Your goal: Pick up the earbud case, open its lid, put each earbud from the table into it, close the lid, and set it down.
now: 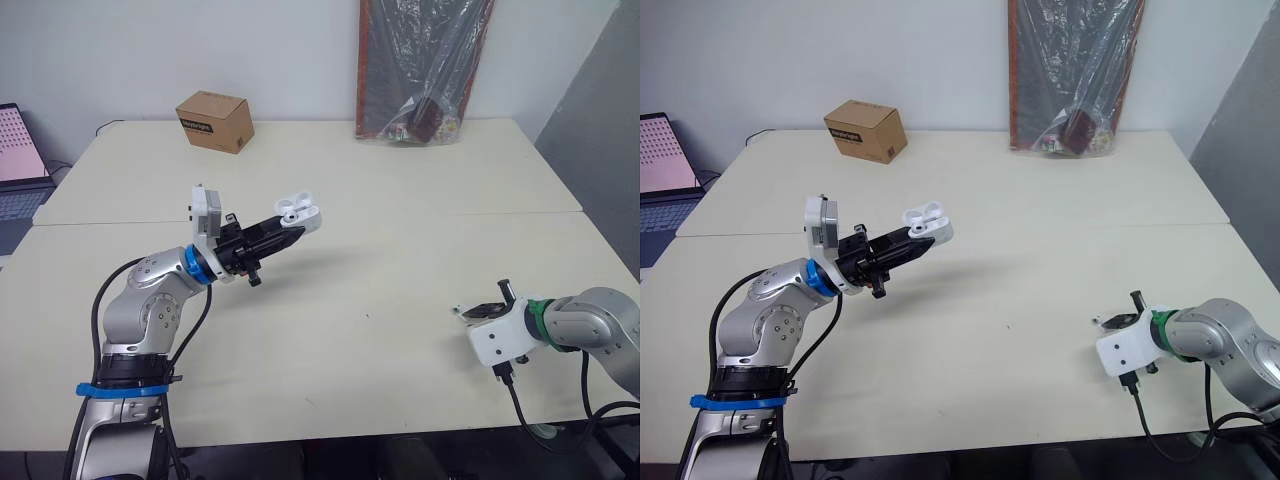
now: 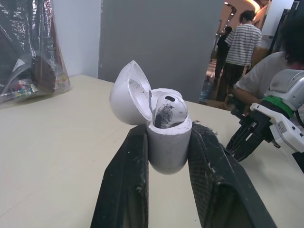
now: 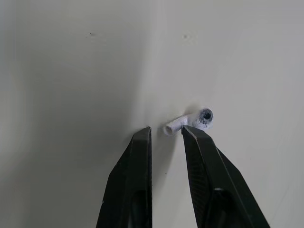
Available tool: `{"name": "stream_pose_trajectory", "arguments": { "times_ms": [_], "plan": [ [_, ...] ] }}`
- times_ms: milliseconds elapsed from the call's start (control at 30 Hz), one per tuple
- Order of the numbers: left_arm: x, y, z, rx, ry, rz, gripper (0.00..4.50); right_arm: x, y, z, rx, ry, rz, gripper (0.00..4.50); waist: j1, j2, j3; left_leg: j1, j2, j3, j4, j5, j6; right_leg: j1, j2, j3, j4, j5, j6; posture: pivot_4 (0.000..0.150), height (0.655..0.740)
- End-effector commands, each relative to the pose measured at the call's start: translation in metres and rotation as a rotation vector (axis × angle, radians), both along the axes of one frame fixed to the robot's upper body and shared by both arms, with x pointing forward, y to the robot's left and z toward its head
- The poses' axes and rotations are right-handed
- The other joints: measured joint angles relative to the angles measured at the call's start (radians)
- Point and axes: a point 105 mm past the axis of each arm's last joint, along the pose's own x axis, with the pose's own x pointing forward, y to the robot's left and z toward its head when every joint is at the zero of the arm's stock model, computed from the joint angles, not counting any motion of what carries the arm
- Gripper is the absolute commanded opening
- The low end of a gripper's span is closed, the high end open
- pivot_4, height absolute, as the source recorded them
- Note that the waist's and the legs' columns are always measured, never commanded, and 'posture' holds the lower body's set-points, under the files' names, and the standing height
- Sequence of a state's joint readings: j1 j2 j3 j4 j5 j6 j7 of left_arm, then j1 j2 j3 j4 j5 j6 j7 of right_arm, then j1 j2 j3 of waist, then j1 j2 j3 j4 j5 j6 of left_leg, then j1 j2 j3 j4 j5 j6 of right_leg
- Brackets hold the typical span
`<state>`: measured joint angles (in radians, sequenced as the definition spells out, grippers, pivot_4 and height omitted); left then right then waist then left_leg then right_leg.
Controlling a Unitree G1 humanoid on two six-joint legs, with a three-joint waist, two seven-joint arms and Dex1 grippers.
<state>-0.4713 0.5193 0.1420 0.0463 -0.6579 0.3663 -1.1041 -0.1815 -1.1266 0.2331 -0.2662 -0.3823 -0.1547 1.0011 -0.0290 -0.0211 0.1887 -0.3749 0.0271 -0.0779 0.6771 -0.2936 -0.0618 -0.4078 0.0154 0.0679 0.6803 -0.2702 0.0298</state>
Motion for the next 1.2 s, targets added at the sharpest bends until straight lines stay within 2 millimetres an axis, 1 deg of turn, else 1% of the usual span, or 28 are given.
{"name": "stream_pose_trajectory", "arguments": {
  "times_ms": [33,233,333,433,567,733,800,900,1067,1133,1200],
  "plan": [
    [-0.003,-0.005,0.013,-0.004,-0.058,-0.018,0.78,0.001,0.005,0.008,0.007,-0.016,0.018,1.02,0.000,0.000,0.000,0.000,0.000,0.000,0.000,0.000,0.000,0.000,0.000,0.000,0.000,0.000,0.000,0.150,0.7400],
    [-0.002,-0.006,0.013,-0.007,-0.060,-0.021,0.78,0.005,0.011,0.019,0.027,-0.032,0.009,1.02,-0.001,0.000,0.000,0.000,0.000,0.001,0.000,0.000,0.000,0.000,0.000,0.001,0.000,0.000,0.000,0.150,0.7400],
    [-0.002,-0.007,0.013,-0.009,-0.061,-0.021,0.78,0.005,0.007,0.022,0.024,-0.004,-0.056,1.02,-0.001,0.000,0.000,0.000,0.000,0.000,0.000,0.000,0.000,0.000,0.000,0.000,0.000,0.000,0.000,0.150,0.7400],
    [-0.002,-0.008,0.013,-0.010,-0.061,-0.022,0.78,0.005,0.004,0.027,0.058,0.045,-0.141,1.02,-0.001,0.000,0.000,0.000,0.000,0.001,0.000,0.000,0.000,0.000,0.000,0.001,0.000,0.000,0.000,0.150,0.7400],
    [-0.003,-0.008,0.012,-0.011,-0.060,-0.021,0.78,0.006,0.003,0.035,0.144,0.131,-0.296,1.02,-0.001,0.000,0.000,0.001,0.000,0.000,0.000,0.000,0.000,0.000,0.000,0.000,0.000,0.000,0.000,0.150,0.7400],
    [-0.003,-0.008,0.011,-0.013,-0.060,-0.020,0.78,0.009,0.015,0.042,0.363,0.279,-0.555,1.02,0.000,0.000,0.000,0.001,0.000,0.000,0.000,0.000,0.000,0.000,0.000,0.000,0.001,0.000,0.000,0.150,0.7400],
    [-0.003,-0.007,0.010,-0.014,-0.059,-0.019,0.78,0.011,0.013,0.043,0.419,0.333,-0.699,1.02,0.000,0.000,0.000,0.000,0.000,0.000,0.000,0.000,0.000,0.000,0.000,0.000,0.001,0.000,0.000,0.150,0.7400],
    [-0.004,-0.007,0.008,-0.013,-0.057,-0.018,0.78,0.010,0.017,0.045,0.493,0.419,-0.835,1.02,0.000,0.000,0.000,0.000,0.000,0.000,0.000,0.000,0.000,0.000,0.000,0.000,0.000,0.000,0.000,0.150,0.7400],
    [-0.004,-0.006,0.007,-0.015,-0.054,-0.016,0.78,0.009,0.022,0.043,0.608,0.554,-1.054,1.02,0.000,0.000,0.000,0.000,0.000,-0.001,0.000,0.000,0.000,0.000,0.000,-0.001,0.000,0.000,0.000,0.150,0.7400],
    [-0.004,-0.006,0.006,-0.015,-0.054,-0.014,0.78,0.011,0.022,0.036,0.640,0.587,-1.094,1.02,-0.001,0.000,0.000,-0.001,0.000,-0.001,0.000,0.000,0.000,-0.001,0.000,-0.001,0.000,0.000,0.000,0.150,0.7400],
    [-0.004,-0.006,0.006,-0.016,-0.053,-0.013,0.78,0.014,0.022,0.032,0.646,0.569,-1.119,1.02,-0.001,0.000,0.000,-0.001,0.000,-0.001,0.000,0.000,0.000,-0.001,0.000,-0.002,0.000,0.000,0.000,0.150,0.7400]
  ]
}}
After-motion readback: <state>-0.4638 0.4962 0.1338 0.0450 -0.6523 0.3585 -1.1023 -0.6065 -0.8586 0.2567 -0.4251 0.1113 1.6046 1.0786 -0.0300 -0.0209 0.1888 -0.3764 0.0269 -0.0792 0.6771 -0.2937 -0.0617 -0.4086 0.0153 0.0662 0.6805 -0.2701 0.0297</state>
